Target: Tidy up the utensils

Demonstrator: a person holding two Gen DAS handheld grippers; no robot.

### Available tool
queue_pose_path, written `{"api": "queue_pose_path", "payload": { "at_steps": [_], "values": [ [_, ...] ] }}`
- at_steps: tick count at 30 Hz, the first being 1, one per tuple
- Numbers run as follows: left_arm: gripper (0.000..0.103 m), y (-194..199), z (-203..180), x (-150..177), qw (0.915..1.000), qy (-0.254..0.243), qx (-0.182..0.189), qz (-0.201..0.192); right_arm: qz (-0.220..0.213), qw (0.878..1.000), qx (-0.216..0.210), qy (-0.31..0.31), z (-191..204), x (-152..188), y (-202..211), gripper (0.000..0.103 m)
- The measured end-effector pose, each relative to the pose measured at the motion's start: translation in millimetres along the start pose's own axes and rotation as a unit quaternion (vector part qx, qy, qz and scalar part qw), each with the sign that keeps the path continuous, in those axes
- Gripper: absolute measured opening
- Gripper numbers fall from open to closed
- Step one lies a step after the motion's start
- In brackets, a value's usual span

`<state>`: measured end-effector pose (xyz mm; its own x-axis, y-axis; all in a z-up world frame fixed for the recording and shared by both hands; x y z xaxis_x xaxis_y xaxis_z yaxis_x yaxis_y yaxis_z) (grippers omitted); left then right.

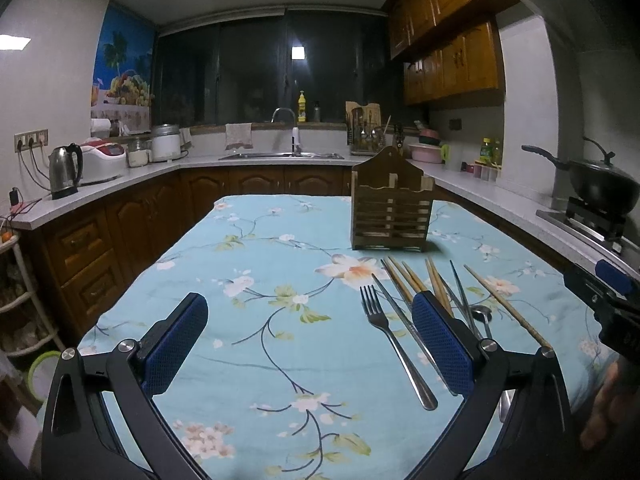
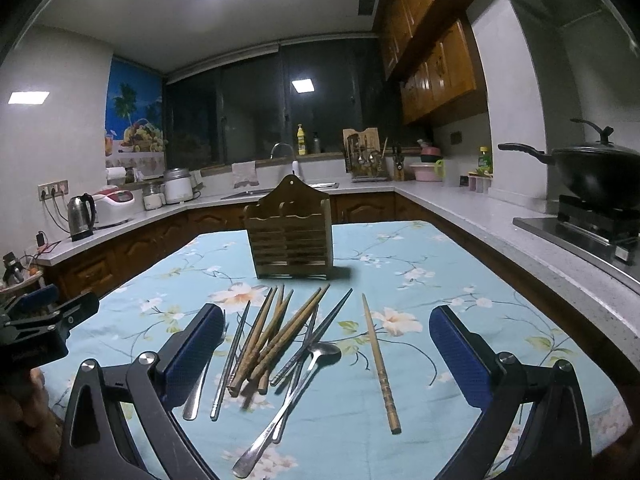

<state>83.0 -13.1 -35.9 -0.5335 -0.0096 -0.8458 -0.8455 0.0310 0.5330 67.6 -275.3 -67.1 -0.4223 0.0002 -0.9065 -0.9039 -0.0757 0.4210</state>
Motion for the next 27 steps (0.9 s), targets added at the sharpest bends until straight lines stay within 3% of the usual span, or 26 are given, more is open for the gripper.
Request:
{"api": "queue_pose_path", "payload": {
  "at_steps": [27],
  "values": [
    [0.103, -5.5, 0.3, 1.6, 1.0, -0.002, 0.005, 0.006, 0.005, 1.0, -0.006, 0.001, 6.7, -0.7, 0.5, 0.103]
  ]
}}
Point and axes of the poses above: each gripper's, at about its wrist camera, not at the fingertips, and y roughly against the way its jaws point, z to its left, x to its underside, the point moved 10 cm from there along -y, roughly the way its jaws point, and after that the axes turned 13 degrees about z, right-handed, at the moved point
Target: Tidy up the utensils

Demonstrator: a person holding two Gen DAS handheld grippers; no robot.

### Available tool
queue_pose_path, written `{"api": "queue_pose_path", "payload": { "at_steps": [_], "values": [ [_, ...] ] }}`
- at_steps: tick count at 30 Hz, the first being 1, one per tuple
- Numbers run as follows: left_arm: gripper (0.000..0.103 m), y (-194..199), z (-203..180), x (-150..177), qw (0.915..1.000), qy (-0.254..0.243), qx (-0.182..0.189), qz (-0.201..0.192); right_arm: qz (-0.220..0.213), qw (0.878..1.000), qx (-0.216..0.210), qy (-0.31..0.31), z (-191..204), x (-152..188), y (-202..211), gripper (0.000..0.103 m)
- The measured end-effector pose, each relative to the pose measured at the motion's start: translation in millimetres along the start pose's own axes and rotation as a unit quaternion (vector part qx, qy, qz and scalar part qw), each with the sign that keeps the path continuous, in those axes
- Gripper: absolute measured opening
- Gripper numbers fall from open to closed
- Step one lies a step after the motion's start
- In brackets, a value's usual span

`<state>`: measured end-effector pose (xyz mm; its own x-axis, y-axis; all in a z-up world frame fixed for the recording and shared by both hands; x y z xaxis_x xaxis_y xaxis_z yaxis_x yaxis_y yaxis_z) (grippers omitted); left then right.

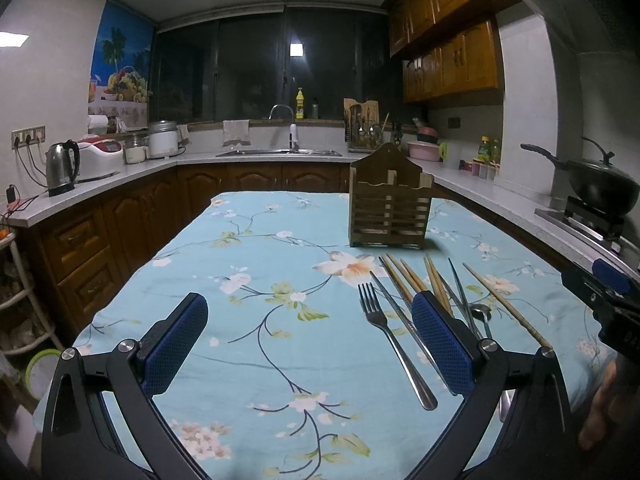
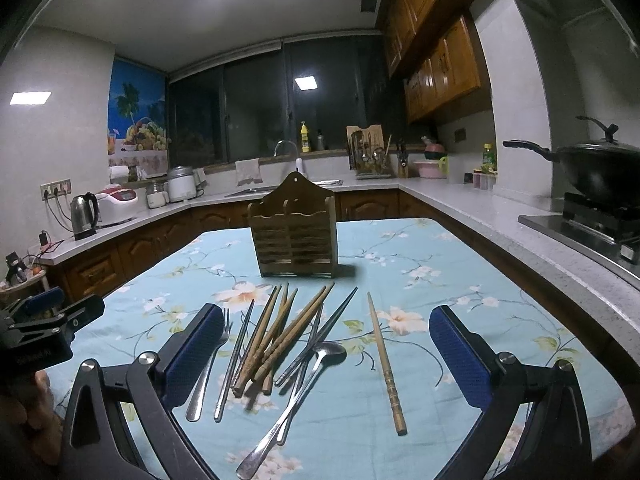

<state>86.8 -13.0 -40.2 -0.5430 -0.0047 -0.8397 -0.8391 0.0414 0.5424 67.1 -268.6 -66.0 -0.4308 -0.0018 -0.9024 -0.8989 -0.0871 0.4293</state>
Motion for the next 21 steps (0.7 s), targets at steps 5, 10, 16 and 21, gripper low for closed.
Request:
{"api": "queue_pose_path", "payload": {
  "at_steps": [5, 10, 16, 21],
  "values": [
    [0.103, -2.4, -1.4, 0.5, 1.0, 0.0, 0.002, 0.005, 0.002, 1.0, 0.0, 0.0, -0.5, 0.4, -1.2, 0.103],
    [0.103, -10.6, -1.5, 0.9, 0.9997, 0.004, 0.004, 0.022, 0.013, 1.0, -0.009, -0.004, 0.0, -0.7, -3.5, 0.103],
    [0.103, -29.9, -6.8, 2.4, 0.9973, 0.008, 0.022, 0.07, 0.035, 0.999, -0.006, -0.005, -2.2, -4.7, -12.3, 0.103],
    [0.103, -42.7, -11.4, 0.1, 0.9941, 0.015, 0.042, 0.099, 0.063, 0.998, -0.008, -0.013, -8.0, -4.5, -24.4, 0.102]
  ]
}}
Point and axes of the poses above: each gripper's, at about its wrist camera, not at the fingertips, and y roughly against the way its jaws point, z to its left, x to its underside, the point moved 10 cm from there along -y, roughly the way its jaws point, and after that the axes turned 13 degrees about z, right-handed, at the moved point
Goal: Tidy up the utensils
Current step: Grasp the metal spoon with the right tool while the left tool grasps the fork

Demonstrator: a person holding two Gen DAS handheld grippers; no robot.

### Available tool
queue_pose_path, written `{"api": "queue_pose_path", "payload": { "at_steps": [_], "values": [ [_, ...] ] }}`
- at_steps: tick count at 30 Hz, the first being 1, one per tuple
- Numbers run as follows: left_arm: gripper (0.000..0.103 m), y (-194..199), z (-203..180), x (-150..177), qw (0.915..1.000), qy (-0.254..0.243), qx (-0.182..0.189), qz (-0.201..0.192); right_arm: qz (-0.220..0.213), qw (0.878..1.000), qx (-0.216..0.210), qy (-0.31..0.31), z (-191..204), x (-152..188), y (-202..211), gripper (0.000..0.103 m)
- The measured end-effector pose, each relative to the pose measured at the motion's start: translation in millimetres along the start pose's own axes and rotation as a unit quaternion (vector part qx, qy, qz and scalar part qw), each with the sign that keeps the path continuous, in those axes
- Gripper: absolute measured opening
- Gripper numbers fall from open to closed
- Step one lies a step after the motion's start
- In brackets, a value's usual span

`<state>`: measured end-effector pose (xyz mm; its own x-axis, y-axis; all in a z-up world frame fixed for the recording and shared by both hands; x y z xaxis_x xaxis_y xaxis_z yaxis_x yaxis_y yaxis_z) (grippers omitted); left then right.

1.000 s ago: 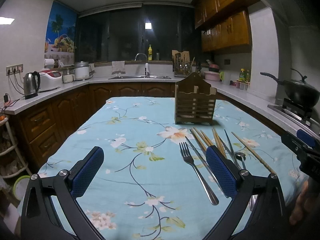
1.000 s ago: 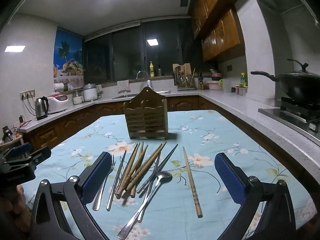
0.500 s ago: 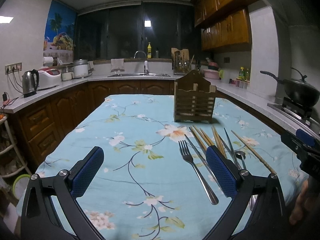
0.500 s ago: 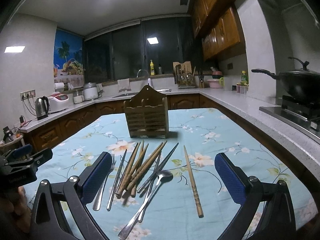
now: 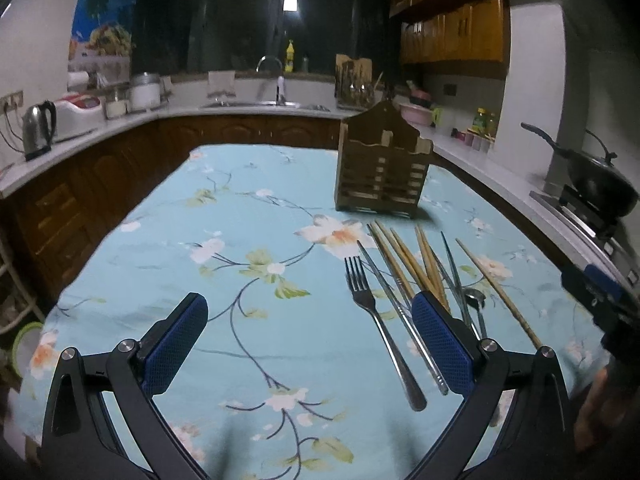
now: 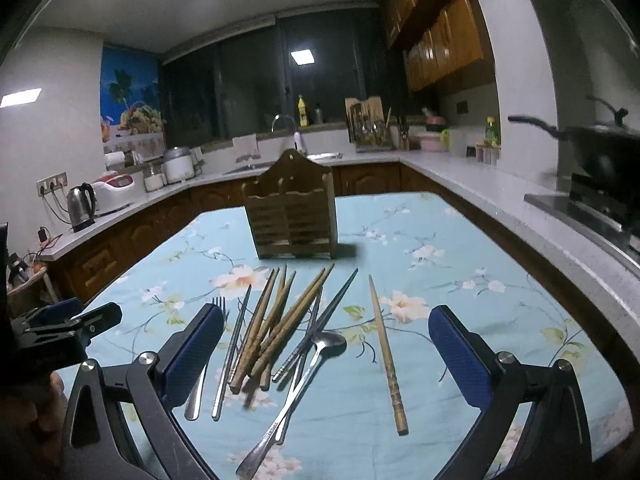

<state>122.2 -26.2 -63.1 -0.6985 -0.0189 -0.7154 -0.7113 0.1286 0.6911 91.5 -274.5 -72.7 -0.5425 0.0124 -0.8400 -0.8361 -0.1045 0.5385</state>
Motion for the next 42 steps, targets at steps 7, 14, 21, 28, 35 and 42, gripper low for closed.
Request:
{"api": "queue_pose_path", "payload": {
  "at_steps": [7, 14, 21, 28, 35, 42],
  "values": [
    [0.098, -21.4, -3.5, -6.2, 0.9992, 0.001, 0.015, 0.038, 0.068, 0.997, -0.026, -0.017, -3.1, 8.4, -29.1, 0.08],
    [0.082, -51.6, -7.6, -7.3, 0.9946, 0.002, 0.041, 0.095, 0.144, 0.987, -0.057, -0.04, -3.0, 24.6, -60.8, 0.06],
    [0.069, -94.0, -22.7, -8.3, 0.9818, -0.011, 0.077, 0.173, 0.225, 0.969, -0.081, -0.059, -1.8, 41.5, -91.1, 0.046],
    [0.065, -127.7, -32.2, -14.1, 0.9742, -0.025, 0.091, 0.205, 0.265, 0.956, -0.098, -0.076, -1.0, 49.1, -113.2, 0.033],
    [0.052, -147.4, -43.6, -18.3, 0.9703, -0.055, 0.091, 0.217, 0.278, 0.949, -0.114, -0.099, -6.2, 44.9, -125.4, 0.01],
    [0.014, -150.3, -52.2, -22.8, 0.9651, -0.058, 0.131, 0.219, 0.275, 0.944, -0.139, -0.119, -13.4, 45.2, -118.5, 0.003]
  ]
}}
Point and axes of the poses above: each gripper's, at about its wrist camera, not at the fingertips, and y roughly against the way its jaws point, z to its left, x to its underside, the point moved 10 cm from there along -y, roughly the way its jaws point, and after that the axes turned 13 degrees about z, right-handed, at the moved point
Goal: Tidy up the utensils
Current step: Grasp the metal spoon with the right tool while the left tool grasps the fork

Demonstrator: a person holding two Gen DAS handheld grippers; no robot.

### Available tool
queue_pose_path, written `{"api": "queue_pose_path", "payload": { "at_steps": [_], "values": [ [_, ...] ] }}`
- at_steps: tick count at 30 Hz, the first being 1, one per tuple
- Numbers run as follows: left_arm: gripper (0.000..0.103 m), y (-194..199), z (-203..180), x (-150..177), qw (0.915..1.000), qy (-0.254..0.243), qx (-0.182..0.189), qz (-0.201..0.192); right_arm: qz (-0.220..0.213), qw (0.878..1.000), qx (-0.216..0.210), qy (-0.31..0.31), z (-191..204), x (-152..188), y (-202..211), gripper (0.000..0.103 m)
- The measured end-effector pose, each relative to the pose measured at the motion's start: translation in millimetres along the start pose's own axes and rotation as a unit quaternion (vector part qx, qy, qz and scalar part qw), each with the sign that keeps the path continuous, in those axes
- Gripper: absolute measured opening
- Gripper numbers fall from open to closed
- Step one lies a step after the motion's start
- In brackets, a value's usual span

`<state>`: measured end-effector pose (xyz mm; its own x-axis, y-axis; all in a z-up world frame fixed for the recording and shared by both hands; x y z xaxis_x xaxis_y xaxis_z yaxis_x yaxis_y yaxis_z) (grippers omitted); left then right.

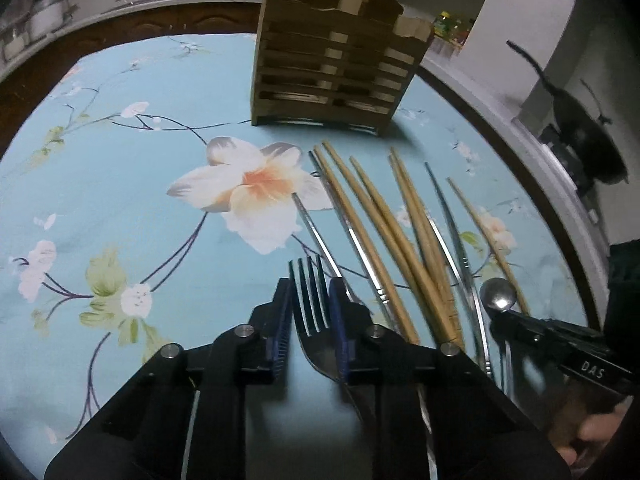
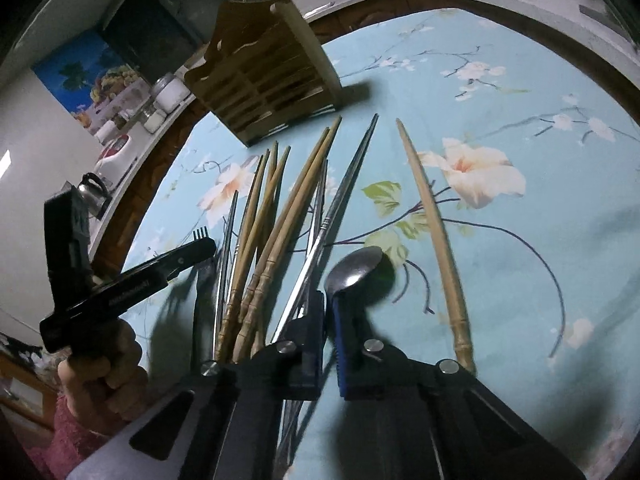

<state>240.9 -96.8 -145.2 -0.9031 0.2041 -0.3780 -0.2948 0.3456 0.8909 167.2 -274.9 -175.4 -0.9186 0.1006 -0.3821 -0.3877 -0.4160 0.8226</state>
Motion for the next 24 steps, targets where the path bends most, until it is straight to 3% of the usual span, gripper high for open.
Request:
{"api": "queue_pose_path", "payload": {
  "at_steps": [2, 14, 24],
  "values": [
    [0.002, 5.6, -3.4, 0.2, 0.9999, -0.002, 0.01, -0.011, -0.007, 1.0, 0.0, 0.003, 0.3, 1.2, 6.5, 0.003],
    [0.002, 57.0, -1.3, 3.1, 0.9975, 0.002, 0.008, -0.07, -0.079, 0.996, -0.004, 0.03, 20.7, -19.4, 66.7, 0.002],
    [0.002, 122.0, 3.4, -15.8, 0.9893, 0.0, -0.009, -0.146, -0.13, 0.989, -0.001, 0.076, 55.7, -46.6, 98.1, 0.002]
  ]
}}
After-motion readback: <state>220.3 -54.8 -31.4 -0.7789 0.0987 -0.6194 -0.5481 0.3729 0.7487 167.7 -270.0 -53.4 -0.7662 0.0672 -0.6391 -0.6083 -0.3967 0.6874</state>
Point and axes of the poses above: each gripper's, at about its wrist camera, not at the fingertips, and y roughly against the way its jaws point, z to its left, x to its underside, the point moved 10 cm from there along -y, roughly the way its jaws point, and after that the axes turned 13 degrees about z, right-handed, at the moved point
